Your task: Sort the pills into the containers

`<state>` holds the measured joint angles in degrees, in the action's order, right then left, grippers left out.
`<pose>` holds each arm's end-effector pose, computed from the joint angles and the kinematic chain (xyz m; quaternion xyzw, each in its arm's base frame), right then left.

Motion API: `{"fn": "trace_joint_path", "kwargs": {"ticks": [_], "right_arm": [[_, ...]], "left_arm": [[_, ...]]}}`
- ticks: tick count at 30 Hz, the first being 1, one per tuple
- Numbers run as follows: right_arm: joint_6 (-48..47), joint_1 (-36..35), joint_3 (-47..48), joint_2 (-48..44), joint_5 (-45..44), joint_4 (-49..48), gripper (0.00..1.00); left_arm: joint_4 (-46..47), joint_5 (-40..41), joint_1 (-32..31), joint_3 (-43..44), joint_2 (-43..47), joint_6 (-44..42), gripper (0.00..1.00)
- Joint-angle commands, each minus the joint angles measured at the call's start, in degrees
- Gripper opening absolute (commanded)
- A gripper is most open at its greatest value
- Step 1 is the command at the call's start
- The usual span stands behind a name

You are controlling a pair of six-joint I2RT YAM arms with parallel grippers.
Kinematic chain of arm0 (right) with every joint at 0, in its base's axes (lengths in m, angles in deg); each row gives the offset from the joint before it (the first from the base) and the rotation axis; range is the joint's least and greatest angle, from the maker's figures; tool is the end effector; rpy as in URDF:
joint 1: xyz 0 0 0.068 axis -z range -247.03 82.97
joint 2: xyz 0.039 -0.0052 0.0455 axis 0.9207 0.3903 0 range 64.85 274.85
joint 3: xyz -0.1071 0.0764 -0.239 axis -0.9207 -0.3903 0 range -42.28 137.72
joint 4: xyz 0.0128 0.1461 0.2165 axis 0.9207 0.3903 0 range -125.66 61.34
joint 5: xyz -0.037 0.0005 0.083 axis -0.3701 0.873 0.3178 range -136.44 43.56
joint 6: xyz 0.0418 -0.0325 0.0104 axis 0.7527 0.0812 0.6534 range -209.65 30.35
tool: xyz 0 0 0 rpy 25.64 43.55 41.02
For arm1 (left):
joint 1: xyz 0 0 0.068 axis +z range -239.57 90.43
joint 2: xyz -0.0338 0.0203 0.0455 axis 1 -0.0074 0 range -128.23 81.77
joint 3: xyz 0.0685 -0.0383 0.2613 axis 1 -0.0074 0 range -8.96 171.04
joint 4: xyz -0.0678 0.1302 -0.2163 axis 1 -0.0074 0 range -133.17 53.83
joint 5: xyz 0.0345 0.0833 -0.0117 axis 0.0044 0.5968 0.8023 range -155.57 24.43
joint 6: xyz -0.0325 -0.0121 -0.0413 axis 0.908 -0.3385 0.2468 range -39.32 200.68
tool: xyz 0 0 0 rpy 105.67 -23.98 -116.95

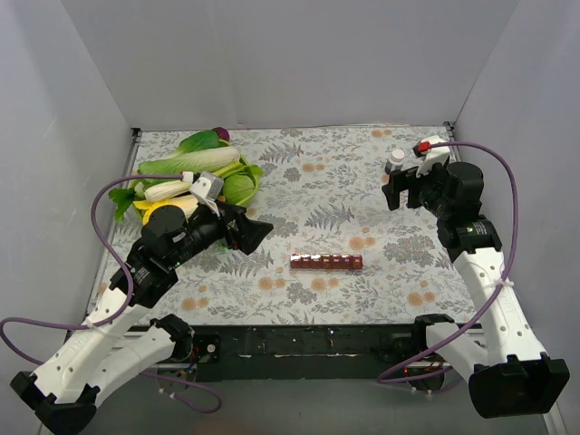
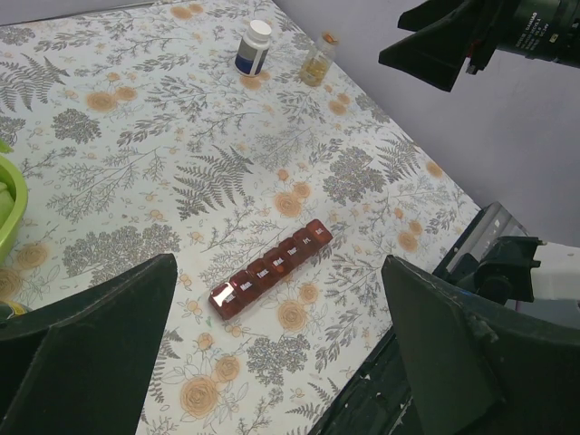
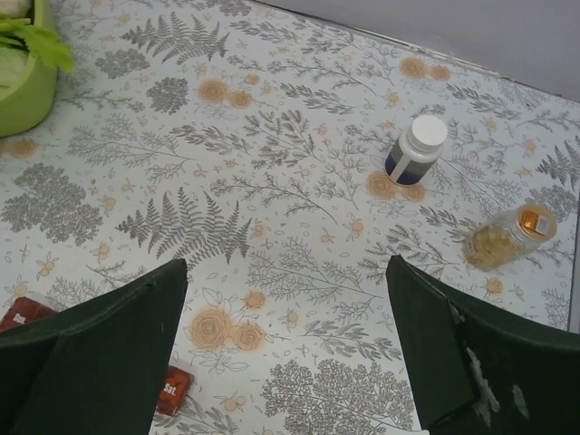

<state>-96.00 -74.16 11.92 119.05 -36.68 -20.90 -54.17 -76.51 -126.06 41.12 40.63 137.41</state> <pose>0.2136 0.0328 0.3598 -0.1442 0.7776 0.0716 0.6077 0.1258 -0.1014 0.3673 -0.0722 0.7564 -0.5192 0.3912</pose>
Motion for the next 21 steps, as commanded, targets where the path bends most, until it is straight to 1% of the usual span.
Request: {"fn": "trace_joint_path", "kwargs": {"ticks": [1, 3, 4, 5, 6, 7, 8, 9, 11, 12, 13, 15, 16, 21], "right_arm": [[-3.83, 0.11, 0.21, -0.15, 8.30, -1.67, 0.98], [-10.41, 0.02, -0.14, 0.03, 14.64, -0.36, 0.98], [-13.66, 0.10, -0.32, 0.30, 23.20, 2.96, 0.98], [-23.87, 0.02, -0.14, 0.82, 28.77, 5.77, 0.98], [-28.24, 0.10, -0.14, 1.35, 33.96, 8.67, 0.98], [-31.50, -0.16, -1.27, 2.48, 41.41, 12.53, 0.98], [-37.01, -0.59, -2.07, 2.93, 43.83, 13.53, 0.98], [-39.24, -1.56, -2.60, 3.37, 44.81, 14.67, 0.98], [-42.50, -6.12, -4.87, 4.60, 41.15, 15.47, 0.98], [-46.43, -7.61, -5.76, 5.04, 39.13, 15.82, 0.98], [-48.04, -10.24, -6.55, 5.91, 35.19, 16.08, 0.98], [-51.55, -12.63, -9.27, 6.71, 31.92, 15.21, 0.98], [-52.09, -14.55, -10.24, 7.50, 29.46, 14.25, 0.98], [-53.15, -19.40, -14.99, 10.66, 25.31, 8.11, 0.98]], "left_arm": [[-0.11, -0.31, 0.37, 1.07, 0.01, -1.01, 0.98], [0.16, -0.40, 0.37, 0.72, -0.16, -1.01, 0.98], [0.33, -0.31, 0.37, 0.63, -0.16, -0.83, 0.98], [0.42, -0.48, 0.37, 0.28, -0.16, -0.66, 0.98], [0.86, -0.57, 0.28, 0.10, -0.42, -0.48, 0.98], [0.95, -1.36, 0.28, -0.16, -0.51, -0.39, 0.98], [1.21, -1.89, 0.28, -0.51, -0.60, -0.30, 0.98], [1.30, -2.33, 0.28, -1.04, -1.04, -0.04, 0.98], [1.39, -3.90, 0.37, -1.65, -1.30, 0.13, 0.98], [1.47, -4.78, 0.37, -2.27, -1.48, 0.05, 0.98], [1.48, -5.49, 0.37, -2.71, -1.66, 0.05, 0.98], [1.39, -7.77, 0.37, -4.02, -1.83, -0.04, 0.98], [1.39, -8.48, 0.37, -4.47, -1.83, -0.21, 0.98], [1.74, -11.29, 0.37, -8.16, -1.48, -1.88, 0.98]]}}
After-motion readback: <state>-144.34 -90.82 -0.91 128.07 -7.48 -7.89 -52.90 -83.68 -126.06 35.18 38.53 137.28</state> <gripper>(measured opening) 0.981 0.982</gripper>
